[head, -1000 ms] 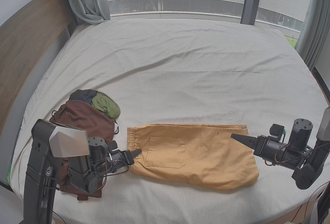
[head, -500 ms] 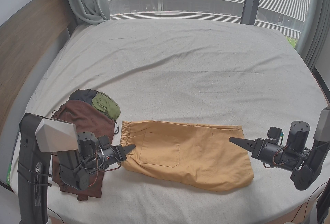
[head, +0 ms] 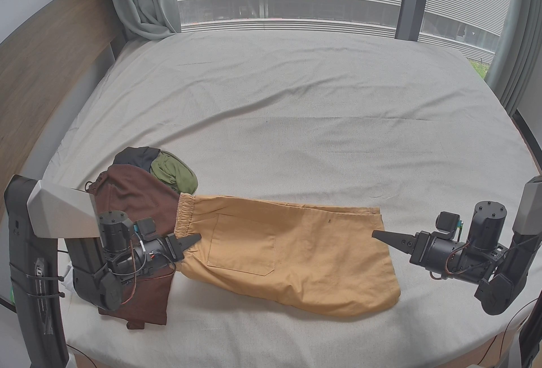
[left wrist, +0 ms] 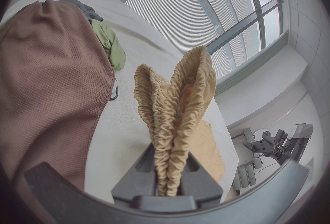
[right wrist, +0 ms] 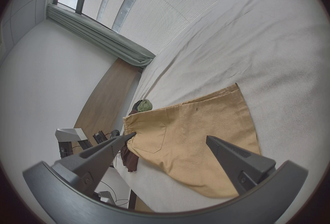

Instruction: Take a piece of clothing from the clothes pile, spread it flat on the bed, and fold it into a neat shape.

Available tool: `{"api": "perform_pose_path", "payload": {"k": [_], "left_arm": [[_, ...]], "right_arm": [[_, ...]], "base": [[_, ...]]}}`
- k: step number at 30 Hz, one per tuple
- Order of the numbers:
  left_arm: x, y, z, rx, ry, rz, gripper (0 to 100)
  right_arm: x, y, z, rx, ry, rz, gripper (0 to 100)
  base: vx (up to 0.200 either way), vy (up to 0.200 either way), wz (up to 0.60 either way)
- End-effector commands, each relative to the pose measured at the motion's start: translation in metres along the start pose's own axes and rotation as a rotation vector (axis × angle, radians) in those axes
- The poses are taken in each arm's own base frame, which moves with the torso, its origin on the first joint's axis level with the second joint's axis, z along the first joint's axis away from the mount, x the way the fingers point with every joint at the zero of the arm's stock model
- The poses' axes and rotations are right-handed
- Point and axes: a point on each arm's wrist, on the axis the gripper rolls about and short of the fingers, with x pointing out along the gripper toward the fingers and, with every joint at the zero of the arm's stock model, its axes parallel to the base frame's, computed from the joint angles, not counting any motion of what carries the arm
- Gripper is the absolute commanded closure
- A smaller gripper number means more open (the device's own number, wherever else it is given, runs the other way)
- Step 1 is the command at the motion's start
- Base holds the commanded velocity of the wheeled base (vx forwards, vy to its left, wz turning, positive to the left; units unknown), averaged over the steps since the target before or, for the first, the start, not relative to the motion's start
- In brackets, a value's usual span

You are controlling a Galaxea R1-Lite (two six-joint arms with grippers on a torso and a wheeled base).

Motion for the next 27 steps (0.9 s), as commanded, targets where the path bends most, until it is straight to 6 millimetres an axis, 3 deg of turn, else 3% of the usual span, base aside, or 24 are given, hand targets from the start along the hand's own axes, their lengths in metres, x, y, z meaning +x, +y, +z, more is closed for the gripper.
{"api": "perform_pose_path", "payload": {"k": [1, 16, 27], "left_arm": [[-0.023, -0.005, 0.012, 0.0, -0.028, -0.001, 100], [-0.058, 0.017, 0.013, 0.027, -0.011, 0.026, 100], [-0.062, 0.014, 0.014, 0.029, -0.009, 0.012, 100]], "right_arm": [[0.007, -0.002, -0.009, -0.004, 0.028, -0.021, 0], [0.012, 0.0, -0.016, -0.027, 0.052, -0.023, 0], [0.013, 0.001, -0.018, -0.028, 0.062, -0.019, 0]], "base": [[0.0, 0.0, 0.0], [0.0, 0.0, 0.0], [0.0, 0.0, 0.0]]}}
